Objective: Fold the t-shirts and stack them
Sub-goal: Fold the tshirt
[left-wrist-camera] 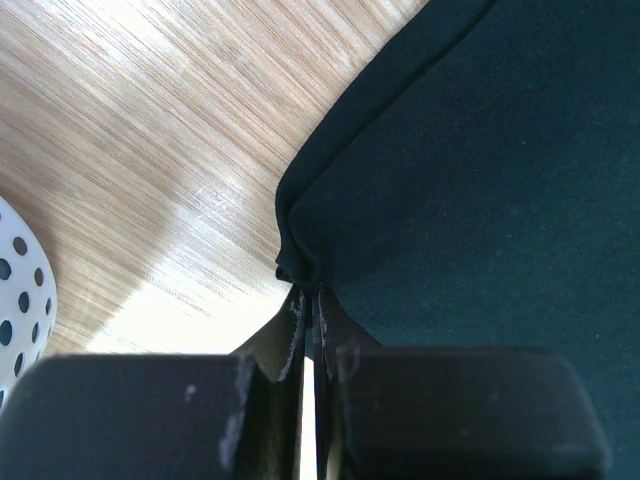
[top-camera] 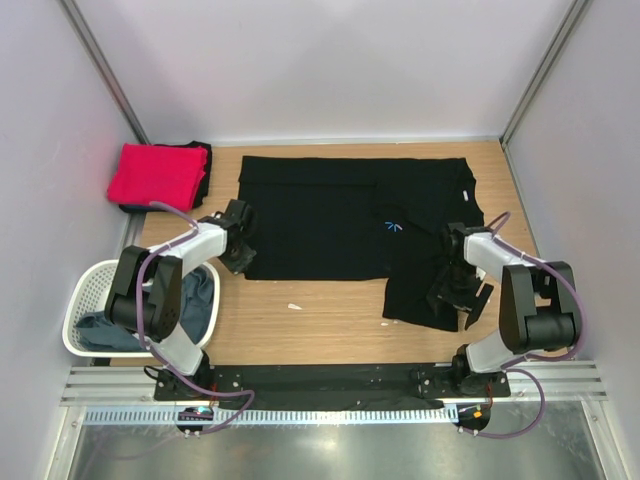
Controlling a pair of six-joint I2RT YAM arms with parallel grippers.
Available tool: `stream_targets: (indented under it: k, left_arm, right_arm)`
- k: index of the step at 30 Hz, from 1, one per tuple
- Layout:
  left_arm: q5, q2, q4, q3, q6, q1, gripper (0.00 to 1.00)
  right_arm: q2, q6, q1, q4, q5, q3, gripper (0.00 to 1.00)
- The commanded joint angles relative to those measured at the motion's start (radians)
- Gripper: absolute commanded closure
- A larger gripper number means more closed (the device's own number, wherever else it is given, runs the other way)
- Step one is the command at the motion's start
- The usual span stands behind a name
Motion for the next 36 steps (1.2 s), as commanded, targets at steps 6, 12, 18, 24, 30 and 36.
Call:
stream_targets:
  k: [6,12,18,24,30,36]
  left_arm:
    - [0.036,0.051,0.008,-0.022,0.008,0.016,1.0]
    - [0.034,0.051,-0.003,-0.007,0.02,0.021,1.0]
    - [0.039,0.036,-0.023,0.002,0.039,0.024,1.0]
    - [0.048,0.033,-0.036,0.014,0.057,0.024,1.0]
    - [0.068,0.045,-0.029,0.01,0.037,0.022,1.0]
    - [0.059,0.028,-0.043,0.027,0.047,0.024,1.0]
  right_arm:
    - [-0.022,0.113,0.024,0.279,-0.093,-0.106,0.21]
    - [-0.056,0.111,0.029,0.351,-0.151,-0.158,0.24]
    - [-0.143,0.198,0.045,0.402,-0.161,-0.236,0.29]
    - [-0.203,0.268,0.048,0.365,-0.122,-0.253,0.32]
    - [-0.23,0.295,0.052,0.348,-0.122,-0.261,0.59]
    - [-0.265,0.297,0.053,0.3,-0.115,-0.235,0.92]
